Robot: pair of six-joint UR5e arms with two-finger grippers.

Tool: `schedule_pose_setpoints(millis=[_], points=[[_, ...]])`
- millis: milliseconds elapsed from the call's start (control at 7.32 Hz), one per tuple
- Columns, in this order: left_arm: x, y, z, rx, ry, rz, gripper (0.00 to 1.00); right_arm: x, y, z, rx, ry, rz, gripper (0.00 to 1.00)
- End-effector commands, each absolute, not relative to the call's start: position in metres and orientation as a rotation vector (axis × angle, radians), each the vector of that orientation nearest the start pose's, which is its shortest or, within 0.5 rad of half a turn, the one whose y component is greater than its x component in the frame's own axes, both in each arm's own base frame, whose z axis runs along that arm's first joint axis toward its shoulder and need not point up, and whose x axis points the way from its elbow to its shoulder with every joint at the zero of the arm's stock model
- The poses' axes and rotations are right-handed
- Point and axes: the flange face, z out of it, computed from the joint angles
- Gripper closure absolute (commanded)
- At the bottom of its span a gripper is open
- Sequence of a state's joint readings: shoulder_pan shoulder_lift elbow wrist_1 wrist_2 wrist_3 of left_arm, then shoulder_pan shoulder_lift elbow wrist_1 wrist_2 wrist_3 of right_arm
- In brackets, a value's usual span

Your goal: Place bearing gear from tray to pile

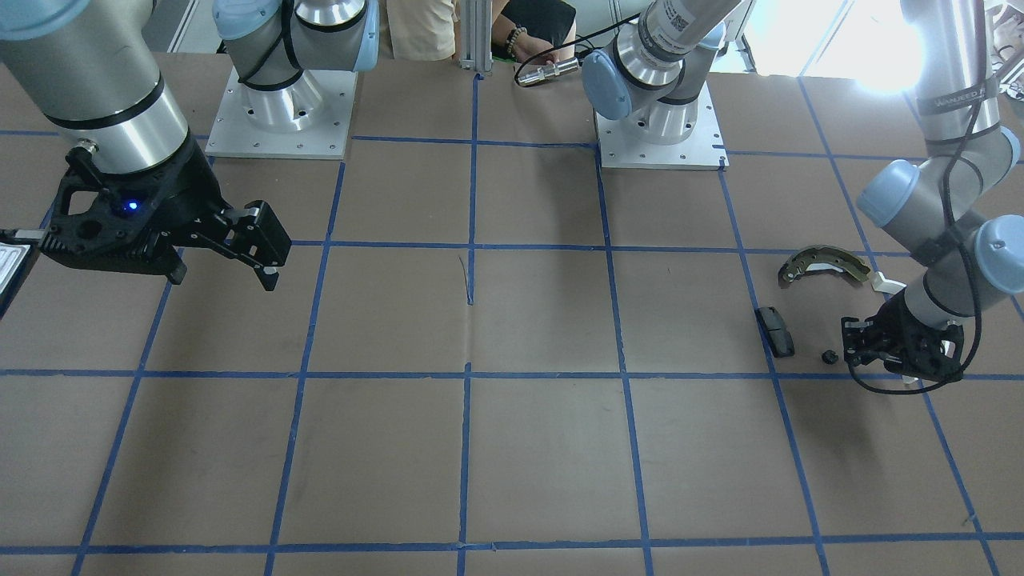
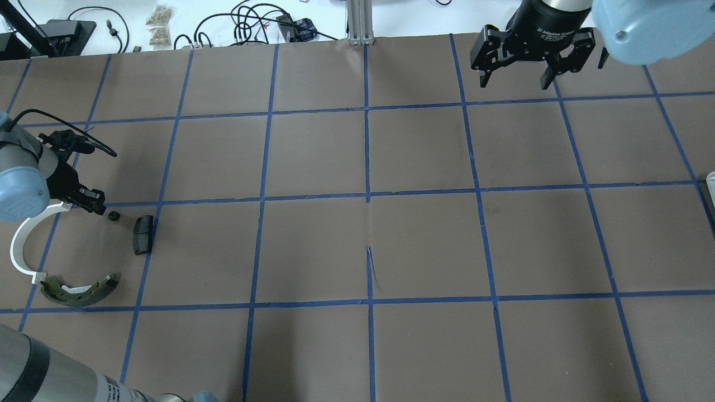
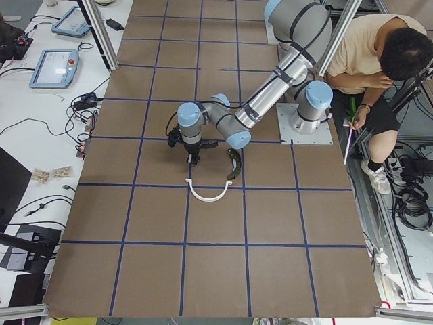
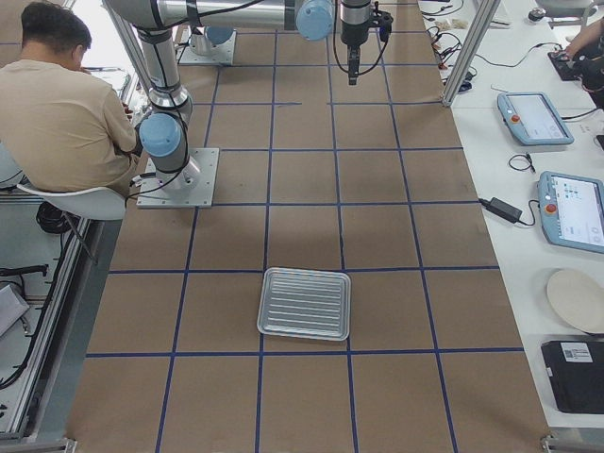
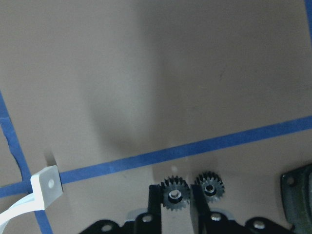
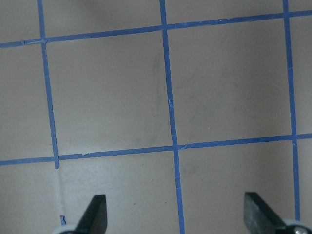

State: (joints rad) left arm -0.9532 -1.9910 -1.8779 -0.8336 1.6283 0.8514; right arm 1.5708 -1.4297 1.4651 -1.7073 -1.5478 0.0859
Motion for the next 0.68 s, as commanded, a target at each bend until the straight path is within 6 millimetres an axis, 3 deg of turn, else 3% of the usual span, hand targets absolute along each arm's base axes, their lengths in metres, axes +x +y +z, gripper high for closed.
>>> schedule_pose_setpoints(millis=[0, 273, 410, 547], points=[[0.225, -0.536, 0.189, 0.35, 3.073, 0.055, 0.26, 0.136, -0.561, 0.481, 0.132, 3.106, -0.158, 0.0], [0.227, -0.539, 0.195, 0.337, 3.069, 0.046, 0.24, 0.136, -0.561, 0.48, 0.132, 3.108, -0.156, 0.0], [0.213, -0.55, 0.217, 0.314, 3.044, 0.0, 0.23, 0.136, -0.561, 0.48, 0.132, 3.108, -0.156, 0.0], [0.167, -0.567, 0.242, 0.352, 3.032, -0.052, 0.19, 0.136, -0.561, 0.48, 0.132, 3.108, -0.156, 0.0]])
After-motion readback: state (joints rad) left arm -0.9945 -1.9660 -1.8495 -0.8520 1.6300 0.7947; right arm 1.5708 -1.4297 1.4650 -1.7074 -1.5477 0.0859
